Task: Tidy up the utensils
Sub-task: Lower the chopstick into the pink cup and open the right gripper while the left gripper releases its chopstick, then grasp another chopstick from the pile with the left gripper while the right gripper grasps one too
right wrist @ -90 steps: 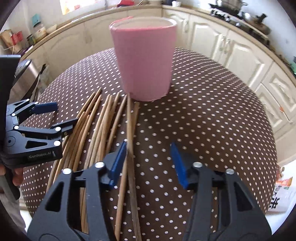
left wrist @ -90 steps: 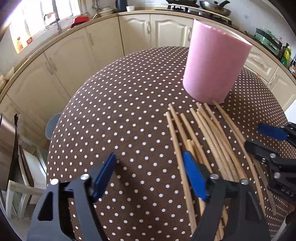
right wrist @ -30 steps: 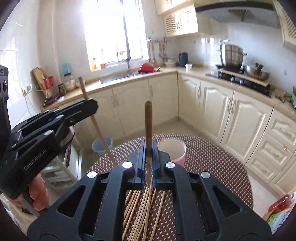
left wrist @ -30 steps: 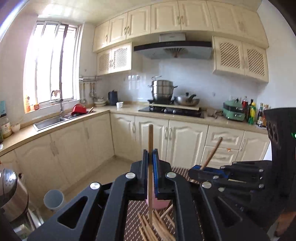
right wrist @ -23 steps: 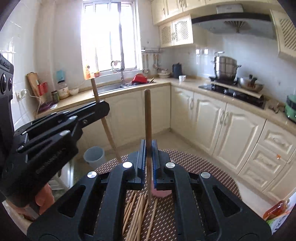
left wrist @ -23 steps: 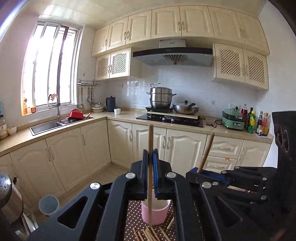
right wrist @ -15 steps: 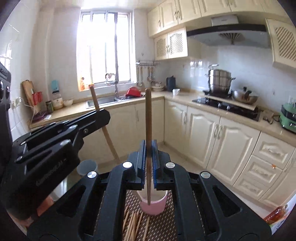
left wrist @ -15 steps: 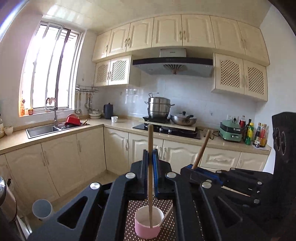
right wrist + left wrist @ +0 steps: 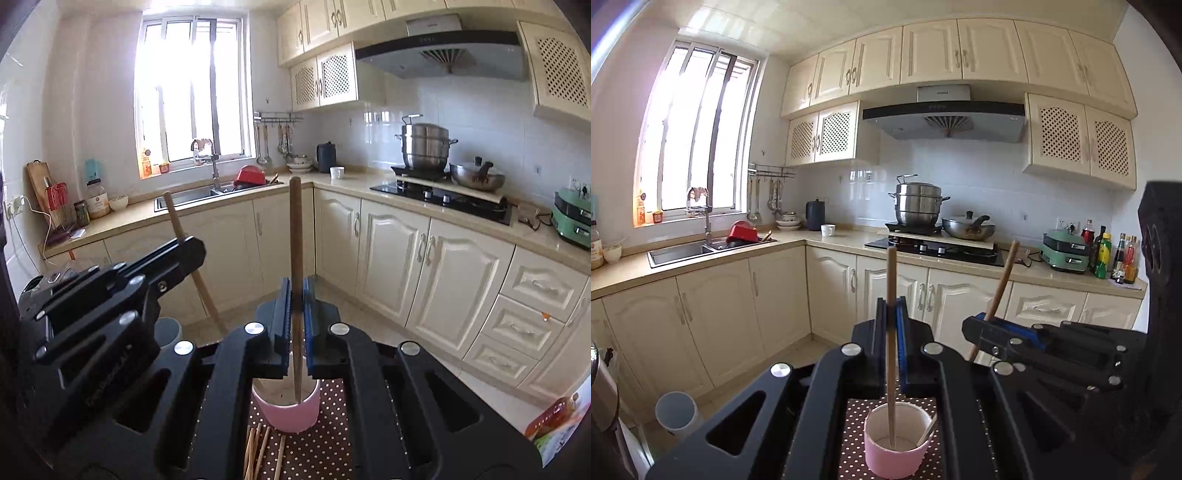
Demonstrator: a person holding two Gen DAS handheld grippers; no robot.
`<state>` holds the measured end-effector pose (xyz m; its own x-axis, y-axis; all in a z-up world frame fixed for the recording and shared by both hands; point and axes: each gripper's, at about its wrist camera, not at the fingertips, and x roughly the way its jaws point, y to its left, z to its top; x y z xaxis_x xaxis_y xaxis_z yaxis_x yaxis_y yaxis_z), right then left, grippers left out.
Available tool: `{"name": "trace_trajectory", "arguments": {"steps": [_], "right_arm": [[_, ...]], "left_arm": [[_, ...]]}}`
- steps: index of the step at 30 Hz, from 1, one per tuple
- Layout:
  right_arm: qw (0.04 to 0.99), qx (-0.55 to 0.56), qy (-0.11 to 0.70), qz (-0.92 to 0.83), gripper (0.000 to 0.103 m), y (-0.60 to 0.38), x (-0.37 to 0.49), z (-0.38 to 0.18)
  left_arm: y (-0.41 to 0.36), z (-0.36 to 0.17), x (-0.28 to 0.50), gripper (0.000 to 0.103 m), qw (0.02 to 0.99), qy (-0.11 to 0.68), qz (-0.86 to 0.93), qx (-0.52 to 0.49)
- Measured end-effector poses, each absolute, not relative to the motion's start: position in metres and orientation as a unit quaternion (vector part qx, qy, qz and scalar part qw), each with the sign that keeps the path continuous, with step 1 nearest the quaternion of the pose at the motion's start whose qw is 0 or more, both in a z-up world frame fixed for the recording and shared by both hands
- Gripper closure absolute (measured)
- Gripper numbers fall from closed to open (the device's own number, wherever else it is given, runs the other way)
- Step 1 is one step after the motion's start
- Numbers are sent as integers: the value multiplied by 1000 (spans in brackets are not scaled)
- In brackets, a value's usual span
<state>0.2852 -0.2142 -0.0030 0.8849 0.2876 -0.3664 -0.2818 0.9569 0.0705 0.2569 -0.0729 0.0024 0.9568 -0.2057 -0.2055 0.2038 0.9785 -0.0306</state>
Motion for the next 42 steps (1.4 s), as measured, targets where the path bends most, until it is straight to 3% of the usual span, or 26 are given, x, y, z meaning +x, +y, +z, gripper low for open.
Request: {"name": "trace_trajectory", "arguments": {"steps": [12, 13, 16, 25, 37, 38, 40, 41, 42], "right_arm": [[964, 16, 217, 153, 97, -216, 287, -25], [963, 17, 219, 154, 97, -216, 286, -26], [963, 18, 221, 155, 96, -214, 285, -29], [959, 21, 233, 158, 96, -209, 280, -39], [956, 14, 252, 152, 96, -194, 275, -51], [956, 14, 252, 151, 93, -193, 274, -52], [956, 14, 253, 151, 75, -193, 272, -52], [957, 13, 248, 147, 55, -193, 269, -51], [959, 14, 243, 144, 50, -193, 267, -50]], "left_arm": [[-75, -27, 245, 96, 993, 98, -56, 42], [-75, -27, 243, 93, 993, 95, -51, 46], [-71, -28, 238, 68, 994, 92, -44, 47], [-48, -28, 222, 49, 996, 84, -5, 29], [-20, -31, 201, 46, 995, 98, 20, 17], [-19, -32, 199, 46, 994, 101, 21, 17], [-17, -33, 197, 45, 994, 107, 22, 18], [-15, -34, 195, 45, 993, 111, 23, 18], [-14, -35, 194, 45, 993, 113, 24, 18]]}}
